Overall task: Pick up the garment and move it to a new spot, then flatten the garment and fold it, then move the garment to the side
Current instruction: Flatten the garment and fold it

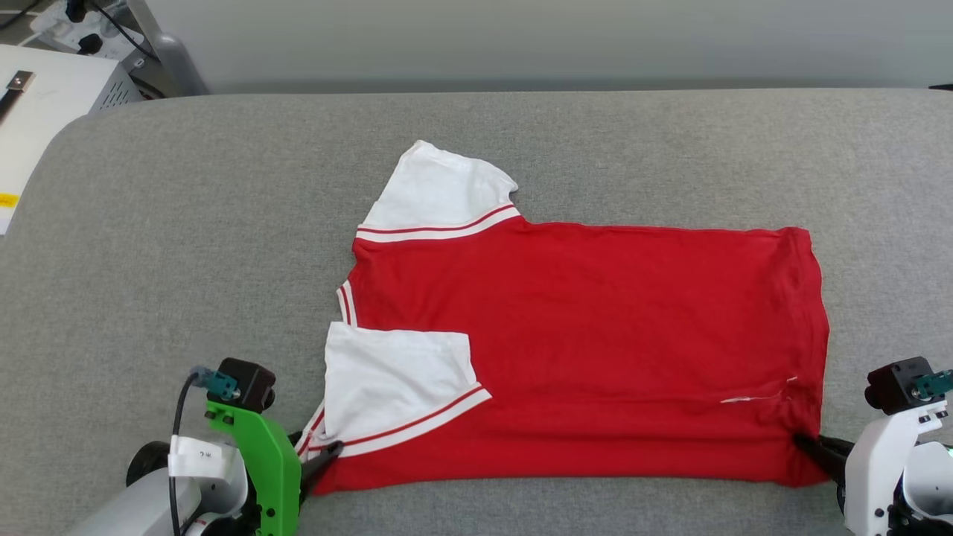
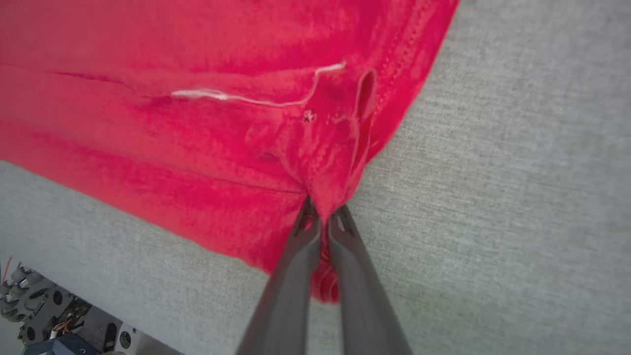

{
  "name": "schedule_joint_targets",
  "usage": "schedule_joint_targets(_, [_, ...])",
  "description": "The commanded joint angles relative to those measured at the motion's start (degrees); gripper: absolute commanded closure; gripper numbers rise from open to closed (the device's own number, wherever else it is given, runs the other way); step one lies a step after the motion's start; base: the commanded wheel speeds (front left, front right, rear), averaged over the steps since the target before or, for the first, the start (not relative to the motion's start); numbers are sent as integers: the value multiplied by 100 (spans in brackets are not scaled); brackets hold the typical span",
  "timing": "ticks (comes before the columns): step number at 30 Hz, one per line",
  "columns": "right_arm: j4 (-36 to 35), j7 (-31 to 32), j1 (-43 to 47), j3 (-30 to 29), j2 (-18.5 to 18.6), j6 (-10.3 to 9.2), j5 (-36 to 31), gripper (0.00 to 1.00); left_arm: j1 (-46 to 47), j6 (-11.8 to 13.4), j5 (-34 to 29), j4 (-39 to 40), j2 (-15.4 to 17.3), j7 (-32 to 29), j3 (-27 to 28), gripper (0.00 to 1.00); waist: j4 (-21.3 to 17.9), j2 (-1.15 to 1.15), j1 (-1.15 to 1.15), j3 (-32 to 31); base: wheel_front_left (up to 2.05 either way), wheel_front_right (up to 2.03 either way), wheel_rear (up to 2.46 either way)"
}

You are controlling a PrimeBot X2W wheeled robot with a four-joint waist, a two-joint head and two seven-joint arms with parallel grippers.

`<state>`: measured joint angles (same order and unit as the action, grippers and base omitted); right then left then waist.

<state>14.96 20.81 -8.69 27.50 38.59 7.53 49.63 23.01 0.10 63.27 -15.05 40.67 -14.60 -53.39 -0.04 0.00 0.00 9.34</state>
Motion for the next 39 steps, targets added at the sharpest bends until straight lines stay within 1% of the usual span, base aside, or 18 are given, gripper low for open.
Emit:
schedule_joint_targets(1, [-14,-170,-53,4,-5,-4,-94,0,57,-22,-48,-60,63,44,32,0,4,0,0,-114,0,0,0])
schedule_joint_targets(4, [-132,-532,-5,-115,43,-4,-200,0,154,15,-135,54,218,182,141,0,0,0,0,-239,0,0,0])
schedule_joint_targets(6, [-259,-944,5,-306,44,-4,-367,0,269,120,-212,204,336,325,278,0,-13,0,0,-287,0,0,0])
schedule_joint_targets(9, [-433,-1704,1,-791,-107,-4,-717,0,573,330,-421,415,461,628,534,0,-50,0,0,-305,0,0,0])
schedule_joint_targets(12, [-613,-2351,-17,-1285,-429,-4,-1091,0,967,506,-696,527,493,807,691,0,-126,0,0,-230,0,0,0])
schedule_joint_targets(15, [-839,-2895,-31,-1797,-872,-4,-1514,0,1511,573,-961,623,377,885,790,0,-223,0,0,-62,0,0,0])
schedule_joint_targets(17, [-1005,-3124,-38,-2056,-1149,-4,-1780,0,1887,574,-1105,624,254,851,809,0,-290,0,0,72,0,0,0])
schedule_joint_targets(20, [-1259,-3282,-47,-2356,-1553,-4,-2072,0,2501,474,-1253,448,67,710,821,0,-406,0,0,339,0,0,0])
schedule_joint_targets(23, [-1506,-3342,-54,-2464,-1877,-4,-2298,0,3183,281,-1287,84,-205,431,806,0,-541,0,0,651,0,0,0])
schedule_joint_targets(26, [-1712,-3356,-68,-2428,-2079,-4,-2472,0,3845,2,-1167,-404,-463,-116,740,0,-697,0,0,992,0,0,0])
schedule_joint_targets(29, [-1832,-3338,-144,-2350,-2148,-4,-2582,0,4444,-234,-1075,-951,-653,-801,613,0,-831,0,0,1279,0,0,0])
schedule_joint_targets(32, [-1931,-3328,-310,-2251,-2159,-4,-2623,0,4977,-439,-852,-1505,-814,-1712,477,0,-1001,0,0,1606,0,0,0])
schedule_joint_targets(36, [-1987,-3325,-546,-2151,-2161,-4,-2609,0,5488,-584,-704,-2047,-917,-2733,255,0,-1182,0,0,1985,0,0,0])
schedule_joint_targets(39, [-1984,-3337,-698,-2048,-2146,-4,-2616,0,5748,-630,-708,-2325,-962,-3043,166,0,-1296,0,0,2233,0,0,0])
